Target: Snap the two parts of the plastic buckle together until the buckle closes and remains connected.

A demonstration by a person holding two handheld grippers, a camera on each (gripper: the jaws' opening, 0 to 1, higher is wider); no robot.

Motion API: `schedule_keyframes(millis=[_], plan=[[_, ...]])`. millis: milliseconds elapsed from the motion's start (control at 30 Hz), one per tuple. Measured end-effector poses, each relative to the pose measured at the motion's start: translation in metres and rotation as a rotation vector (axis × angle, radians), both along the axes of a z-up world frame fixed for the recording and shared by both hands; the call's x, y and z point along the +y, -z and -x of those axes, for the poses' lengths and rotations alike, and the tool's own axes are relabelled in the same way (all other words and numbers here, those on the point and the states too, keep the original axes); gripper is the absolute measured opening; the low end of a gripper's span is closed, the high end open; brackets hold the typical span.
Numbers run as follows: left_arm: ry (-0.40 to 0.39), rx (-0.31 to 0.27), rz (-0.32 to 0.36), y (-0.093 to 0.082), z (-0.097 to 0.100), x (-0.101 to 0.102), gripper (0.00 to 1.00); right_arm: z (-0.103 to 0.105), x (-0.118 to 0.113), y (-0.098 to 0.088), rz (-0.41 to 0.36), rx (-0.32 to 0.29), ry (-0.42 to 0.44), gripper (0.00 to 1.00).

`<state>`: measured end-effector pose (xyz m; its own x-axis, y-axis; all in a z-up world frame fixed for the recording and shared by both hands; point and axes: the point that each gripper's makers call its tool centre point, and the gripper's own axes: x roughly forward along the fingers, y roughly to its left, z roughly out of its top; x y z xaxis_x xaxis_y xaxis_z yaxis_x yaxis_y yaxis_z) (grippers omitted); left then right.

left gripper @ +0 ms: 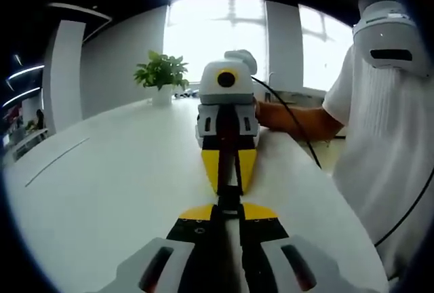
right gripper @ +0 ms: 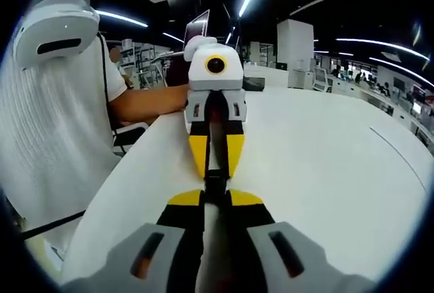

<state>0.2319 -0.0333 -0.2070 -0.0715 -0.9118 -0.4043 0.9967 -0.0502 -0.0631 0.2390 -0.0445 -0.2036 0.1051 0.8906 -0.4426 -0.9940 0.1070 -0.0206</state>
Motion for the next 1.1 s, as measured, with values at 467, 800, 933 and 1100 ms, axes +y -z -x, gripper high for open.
schedule_keyframes(millis=[467,800,933,1100], plan=[[-0.013,0.0,0.005,-0.0016,-0.0016,0.0008,0.11,-0.0025,-0.0009,-0.0001,0.0,-0.015,0.037,0.12],[-0.02,-0.005,0.012,-0.0013,-0.0043,0.0017,0.12,-0.0034,-0.0008,0.0002,-0.003,-0.014,0.04,0.12],[-0.008,-0.013,0.018,-0.0016,-0.0031,0.0009,0.19,-0.0032,-0.0007,0.0002,-0.004,-0.01,0.041,0.12],[-0.015,-0.015,0.022,-0.002,-0.0041,0.0003,0.21,-0.0029,-0.0007,0.0003,-0.003,-0.007,0.042,0.12]])
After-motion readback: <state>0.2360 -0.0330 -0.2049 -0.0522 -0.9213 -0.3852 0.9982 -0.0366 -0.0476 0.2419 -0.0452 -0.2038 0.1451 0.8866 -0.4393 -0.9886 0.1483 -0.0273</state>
